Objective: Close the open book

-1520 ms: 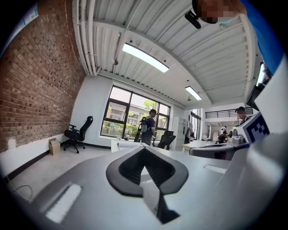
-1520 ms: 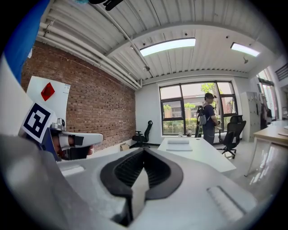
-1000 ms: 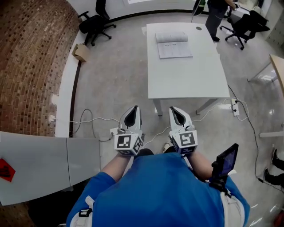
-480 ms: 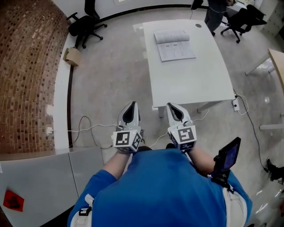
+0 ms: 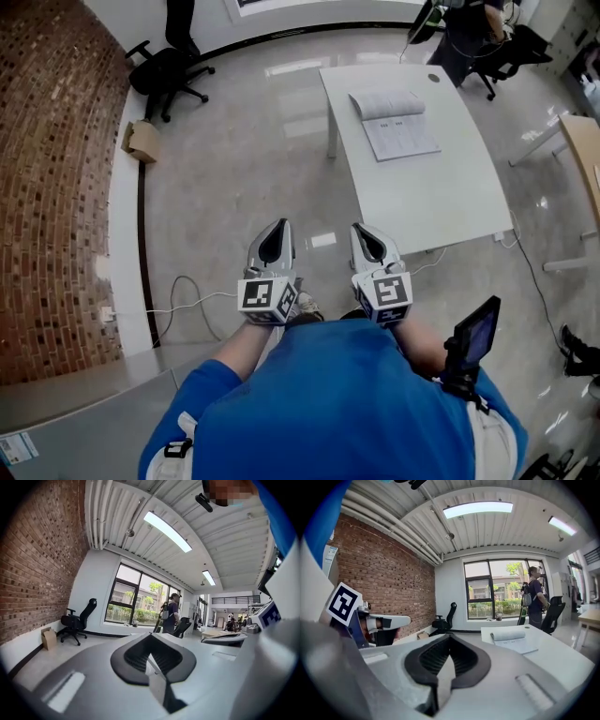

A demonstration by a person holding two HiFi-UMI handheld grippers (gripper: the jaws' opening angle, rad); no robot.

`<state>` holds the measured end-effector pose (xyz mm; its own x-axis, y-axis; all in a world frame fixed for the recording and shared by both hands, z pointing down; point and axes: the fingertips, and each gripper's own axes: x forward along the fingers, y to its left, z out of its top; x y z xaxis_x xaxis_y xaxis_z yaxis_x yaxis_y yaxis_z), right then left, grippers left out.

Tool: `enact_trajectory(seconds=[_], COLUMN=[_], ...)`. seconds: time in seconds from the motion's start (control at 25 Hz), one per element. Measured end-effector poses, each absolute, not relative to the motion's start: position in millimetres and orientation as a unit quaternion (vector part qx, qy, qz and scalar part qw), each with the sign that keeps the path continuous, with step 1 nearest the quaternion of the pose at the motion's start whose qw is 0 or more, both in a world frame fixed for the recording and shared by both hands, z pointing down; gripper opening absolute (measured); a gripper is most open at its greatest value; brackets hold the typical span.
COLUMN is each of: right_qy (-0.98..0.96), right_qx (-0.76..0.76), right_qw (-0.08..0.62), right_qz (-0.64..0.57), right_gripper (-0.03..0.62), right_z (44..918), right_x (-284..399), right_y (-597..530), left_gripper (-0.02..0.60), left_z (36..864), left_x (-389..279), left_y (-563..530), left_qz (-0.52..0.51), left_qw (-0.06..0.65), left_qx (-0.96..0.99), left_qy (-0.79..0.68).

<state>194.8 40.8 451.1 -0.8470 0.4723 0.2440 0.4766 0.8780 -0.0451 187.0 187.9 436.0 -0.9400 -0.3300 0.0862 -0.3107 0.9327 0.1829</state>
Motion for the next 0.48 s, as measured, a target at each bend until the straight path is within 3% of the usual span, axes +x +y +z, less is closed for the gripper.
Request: enact_trajectory(seconds=[0.48], right_qy=[-0.963], right_qx=[-0.251], right_qw=[0.098], right_qz=[-0.013], right_gripper=[0.003], right_z=[442.9], right_x=[127.0], right_y=[155.4], left_gripper=[0.006], left_z=[433.2], left_x=[117.5], left_y=[302.7], left_qz=[-0.099], left_qw=[0.044], left_qx=[0.162], left_qy=[-0.981])
